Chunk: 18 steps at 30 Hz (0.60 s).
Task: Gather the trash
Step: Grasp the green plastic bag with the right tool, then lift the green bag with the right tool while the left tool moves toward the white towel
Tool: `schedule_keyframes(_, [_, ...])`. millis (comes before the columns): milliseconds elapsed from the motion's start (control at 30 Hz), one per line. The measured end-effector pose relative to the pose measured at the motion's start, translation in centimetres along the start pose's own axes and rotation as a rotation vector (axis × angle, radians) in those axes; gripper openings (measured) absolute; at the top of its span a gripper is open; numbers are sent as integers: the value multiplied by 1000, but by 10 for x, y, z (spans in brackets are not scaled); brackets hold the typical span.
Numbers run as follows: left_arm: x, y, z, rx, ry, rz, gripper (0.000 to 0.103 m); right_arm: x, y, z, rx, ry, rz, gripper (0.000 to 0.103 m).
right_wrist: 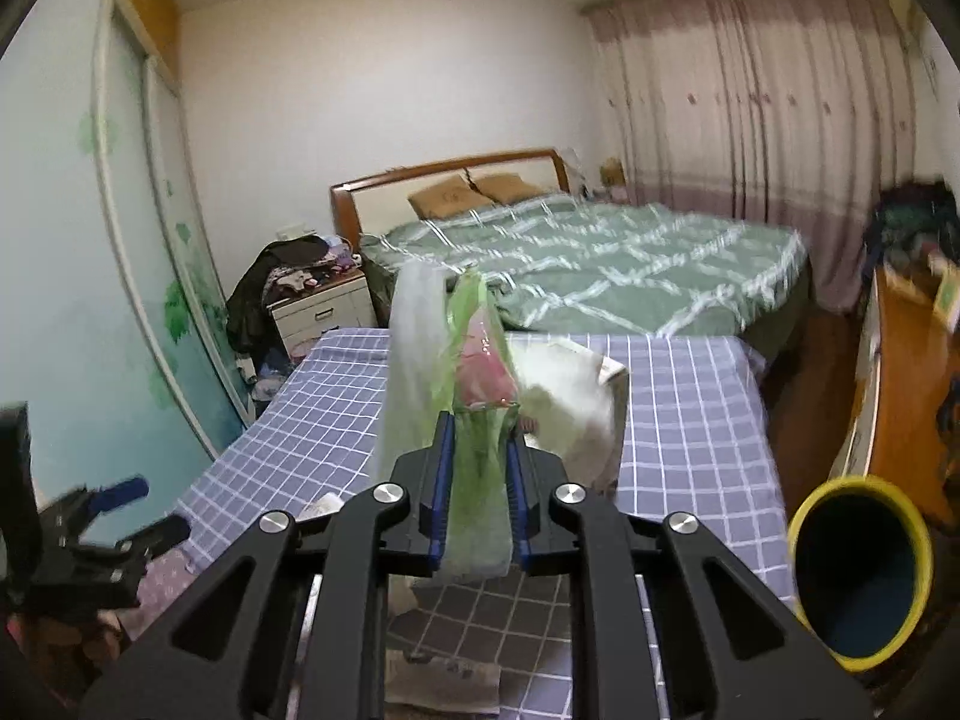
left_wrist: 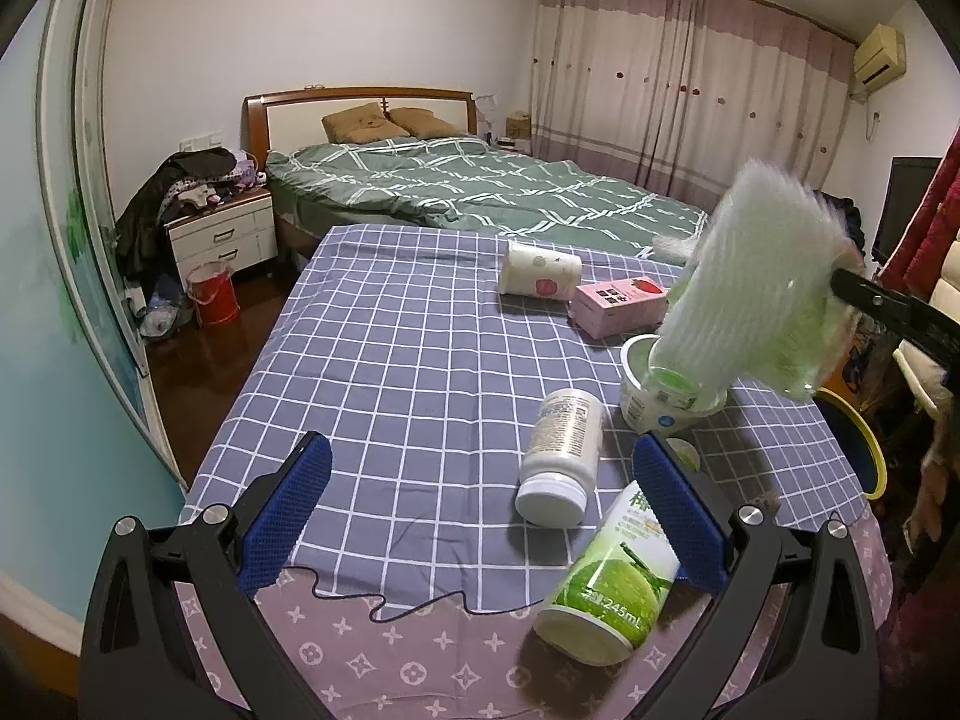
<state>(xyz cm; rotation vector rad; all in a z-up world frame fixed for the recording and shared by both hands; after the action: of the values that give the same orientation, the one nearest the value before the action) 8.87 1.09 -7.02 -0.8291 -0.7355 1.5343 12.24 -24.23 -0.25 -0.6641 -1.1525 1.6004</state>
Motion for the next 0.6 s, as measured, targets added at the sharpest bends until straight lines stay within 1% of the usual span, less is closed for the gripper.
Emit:
schedule_keyframes(100, [-3, 1, 0, 2, 6, -3, 99, 10, 3, 8, 0, -30, 35, 16])
schedule_keyframes(200, [-5, 2, 2, -3, 10, -7, 99, 10, 2, 16, -19, -27, 31, 16])
schedule_keyframes(367, [-12, 3, 4, -3, 29, -21, 99, -5, -10, 30, -76, 35, 6, 16])
schedule_keyframes(500, [-23, 6, 6, 0, 75, -42, 99, -11, -20, 34, -90, 35, -8, 15])
schedule_keyframes(600, [-34, 8, 7, 8, 120, -69, 99, -14, -29, 44, -119, 7, -20, 15])
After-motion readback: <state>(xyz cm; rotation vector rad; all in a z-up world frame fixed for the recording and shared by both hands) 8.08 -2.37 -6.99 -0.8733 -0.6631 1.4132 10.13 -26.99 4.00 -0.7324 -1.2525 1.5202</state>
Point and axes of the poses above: each gripper's, at about its wrist camera, not at the fingertips, and z roughly against the way its jaws point, x to its left, y to its underside, the point moved 4 cm from there along -z, roughly the way its jaws point, and after that the axes turned 3 degrees about -x, right-handed, at the moved point
